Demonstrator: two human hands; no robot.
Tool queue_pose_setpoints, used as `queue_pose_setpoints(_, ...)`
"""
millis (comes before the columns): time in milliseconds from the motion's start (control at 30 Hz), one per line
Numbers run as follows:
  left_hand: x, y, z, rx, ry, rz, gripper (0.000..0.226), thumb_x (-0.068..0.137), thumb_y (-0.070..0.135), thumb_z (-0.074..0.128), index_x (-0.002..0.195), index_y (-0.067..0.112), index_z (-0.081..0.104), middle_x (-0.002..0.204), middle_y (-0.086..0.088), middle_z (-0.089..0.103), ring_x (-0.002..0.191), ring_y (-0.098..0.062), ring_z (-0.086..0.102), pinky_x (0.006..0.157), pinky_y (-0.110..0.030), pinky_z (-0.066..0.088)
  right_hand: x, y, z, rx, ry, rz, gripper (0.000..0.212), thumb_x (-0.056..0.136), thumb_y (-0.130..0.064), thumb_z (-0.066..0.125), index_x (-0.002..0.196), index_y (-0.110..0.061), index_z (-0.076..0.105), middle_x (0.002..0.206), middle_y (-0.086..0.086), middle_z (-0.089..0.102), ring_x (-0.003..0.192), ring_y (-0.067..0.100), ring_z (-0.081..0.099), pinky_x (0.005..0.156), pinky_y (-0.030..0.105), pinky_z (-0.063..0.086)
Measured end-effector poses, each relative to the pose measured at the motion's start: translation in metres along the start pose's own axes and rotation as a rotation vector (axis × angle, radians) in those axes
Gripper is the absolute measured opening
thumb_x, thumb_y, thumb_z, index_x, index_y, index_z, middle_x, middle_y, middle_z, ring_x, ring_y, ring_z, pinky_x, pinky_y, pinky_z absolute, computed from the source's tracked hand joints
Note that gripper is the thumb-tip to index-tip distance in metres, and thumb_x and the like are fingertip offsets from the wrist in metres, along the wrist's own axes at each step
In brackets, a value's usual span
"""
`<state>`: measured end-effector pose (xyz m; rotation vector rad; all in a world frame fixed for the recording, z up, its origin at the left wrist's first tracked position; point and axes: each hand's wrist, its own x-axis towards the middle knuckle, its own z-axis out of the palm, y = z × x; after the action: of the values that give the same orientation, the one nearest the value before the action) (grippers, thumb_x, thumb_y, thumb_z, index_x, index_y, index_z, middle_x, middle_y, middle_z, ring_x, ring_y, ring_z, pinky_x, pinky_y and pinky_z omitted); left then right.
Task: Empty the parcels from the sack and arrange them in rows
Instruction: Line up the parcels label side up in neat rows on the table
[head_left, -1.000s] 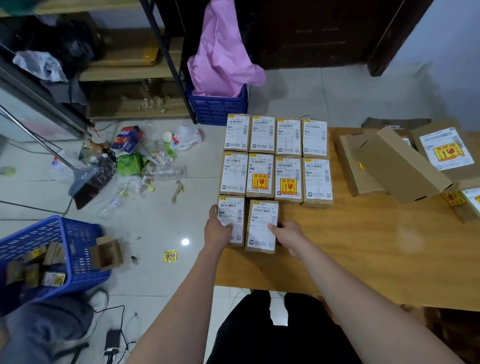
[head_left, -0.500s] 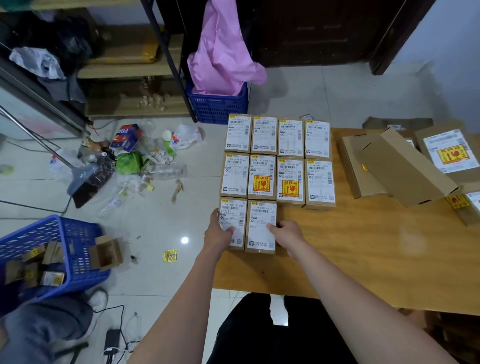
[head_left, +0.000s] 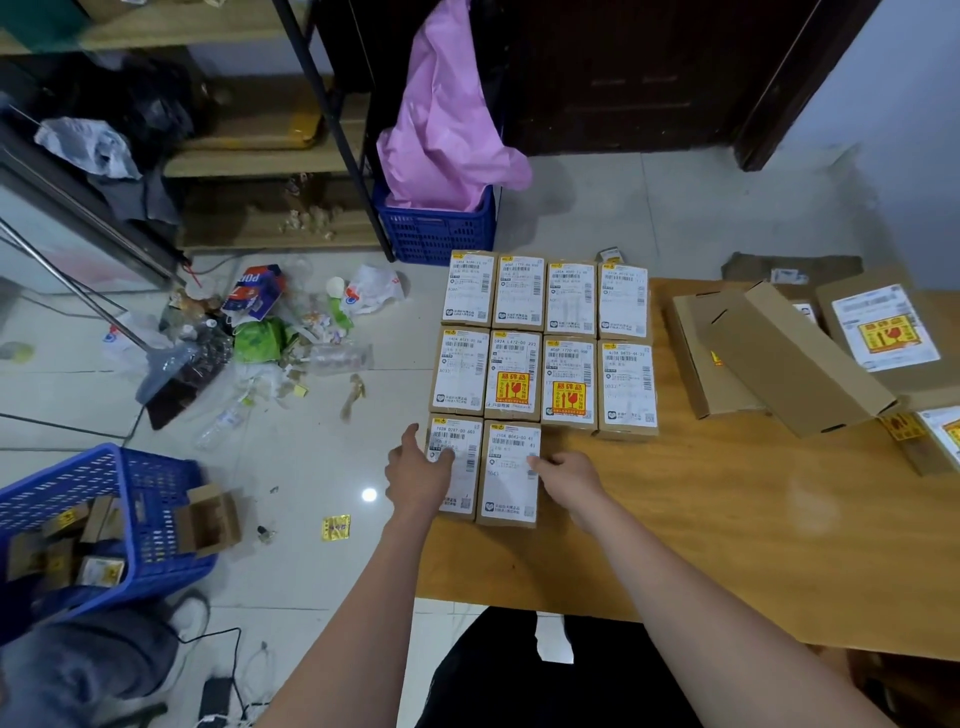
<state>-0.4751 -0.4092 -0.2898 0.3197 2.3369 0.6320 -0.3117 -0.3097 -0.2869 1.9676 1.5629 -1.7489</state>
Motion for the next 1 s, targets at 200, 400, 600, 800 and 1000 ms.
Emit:
queue_pose_setpoints(200,-0.019,0.066,0.016,-0.039,0.012,0.203,0.045,0.091,0.018,0.058,0.135,0.017,0.050,0.129,-0.015,0.053,0.110,-0.028,0.058,0.084,-0.032,0.052,0.002,-0.013,-0.050,0.090,0.077,-0.007,0.044,0.096,-0.038,0.058,0.129,-0.008,0.059,0.128,0.008,0.061,0.114,0.029,0.058,0.095,0.039,0.050)
queue_pose_setpoints(400,-0.057,0.135,0.068,0.005,-0.169,0.352,0.037,0.095,0.021,0.056,0.132,0.017,0.053,0.125,-0.013,0.058,0.107,-0.029,0.060,0.085,-0.039,0.053,0.003,-0.002,-0.123,0.129,0.180,0.024,0.027,0.089,-0.028,0.060,0.111,-0.014,0.066,0.107,0.006,0.068,0.094,0.029,0.066,0.077,0.038,0.056)
queue_pose_setpoints(600,-0.104,0.186,0.135,0.128,-0.364,0.435,0.029,0.096,0.021,0.051,0.124,0.016,0.056,0.105,-0.007,0.065,0.080,-0.023,0.060,0.066,-0.029,0.045,0.011,0.042,-0.200,0.251,0.314,0.102,0.015,0.086,-0.017,0.062,0.082,-0.003,0.058,0.085,0.016,0.064,0.082,0.034,0.068,0.070,0.043,0.056)
queue_pose_setpoints(800,-0.143,0.209,0.213,0.347,-0.632,0.432,0.021,0.096,0.029,0.047,0.095,0.017,0.064,0.105,-0.016,0.071,0.088,-0.031,0.064,0.075,-0.040,0.053,0.007,0.097,-0.275,0.289,0.434,0.158,0.019,0.084,-0.008,0.057,0.067,-0.006,0.050,0.072,0.013,0.056,0.071,0.027,0.056,0.069,0.048,0.056)
queue_pose_setpoints(1000,-0.172,0.217,0.290,0.473,-0.728,0.408,0.031,0.093,0.032,0.046,0.105,0.014,0.068,0.102,-0.014,0.071,0.098,-0.036,0.066,0.079,-0.042,0.055,0.013,0.142,-0.334,0.306,0.530,0.180,0.005,0.080,-0.014,0.062,0.077,-0.015,0.058,0.070,0.007,0.056,0.070,0.028,0.054,0.059,0.031,0.041)
